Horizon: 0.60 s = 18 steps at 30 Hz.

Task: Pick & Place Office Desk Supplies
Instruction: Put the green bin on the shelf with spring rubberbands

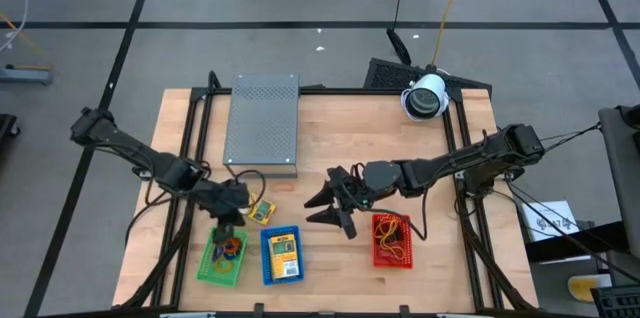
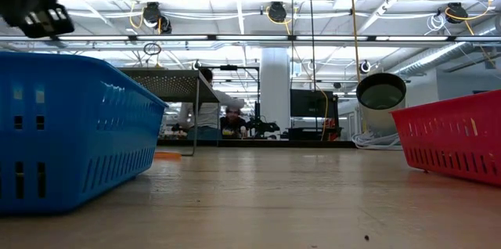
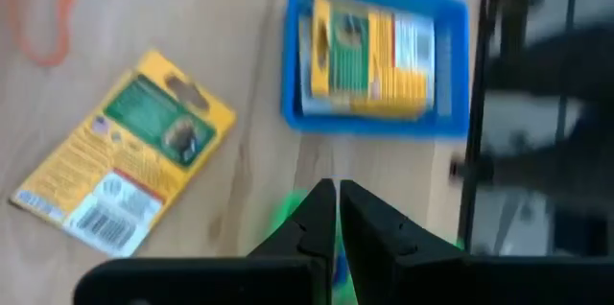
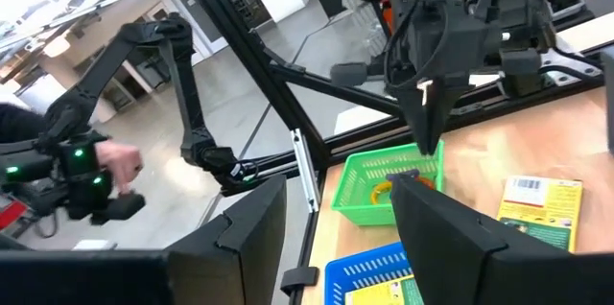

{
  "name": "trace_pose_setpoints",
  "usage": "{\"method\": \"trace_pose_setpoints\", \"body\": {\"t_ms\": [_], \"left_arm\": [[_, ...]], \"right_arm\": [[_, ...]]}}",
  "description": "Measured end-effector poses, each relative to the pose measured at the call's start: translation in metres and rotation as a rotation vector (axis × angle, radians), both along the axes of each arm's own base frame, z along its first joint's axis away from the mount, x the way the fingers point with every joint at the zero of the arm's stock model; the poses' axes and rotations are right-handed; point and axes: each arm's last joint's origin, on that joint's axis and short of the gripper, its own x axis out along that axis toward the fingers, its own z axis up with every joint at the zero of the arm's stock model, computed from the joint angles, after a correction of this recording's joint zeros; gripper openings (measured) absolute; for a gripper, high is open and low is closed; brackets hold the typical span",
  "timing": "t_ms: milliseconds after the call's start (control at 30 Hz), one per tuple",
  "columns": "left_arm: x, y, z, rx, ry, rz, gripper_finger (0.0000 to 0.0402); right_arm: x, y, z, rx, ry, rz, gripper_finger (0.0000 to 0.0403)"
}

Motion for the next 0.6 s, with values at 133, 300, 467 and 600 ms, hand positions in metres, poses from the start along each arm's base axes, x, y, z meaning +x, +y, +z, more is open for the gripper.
{"method": "trace_pose_setpoints", "body": {"t_ms": [133, 300, 467, 600], "left_arm": [[-0.01, 0.002, -0.005, 0.035, 0.095, -0.147, 0.0027], [-0.017, 0.004, -0.009, 0.076, 0.136, -0.266, 0.0049], [-0.018, 0.006, -0.01, 0.107, 0.143, -0.276, 0.0125], [-0.016, 0.004, -0.014, 0.121, 0.169, -0.282, 0.0185]], "right_arm": [[-0.001, 0.004, 0.0, 0.001, -0.003, 0.01, 0.018], [-0.002, 0.009, 0.0, -0.004, -0.004, -0.025, 0.018], [-0.003, 0.013, 0.0, -0.006, -0.005, -0.037, 0.018], [-0.003, 0.013, 0.0, 0.002, -0.002, -0.04, 0.018]]}}
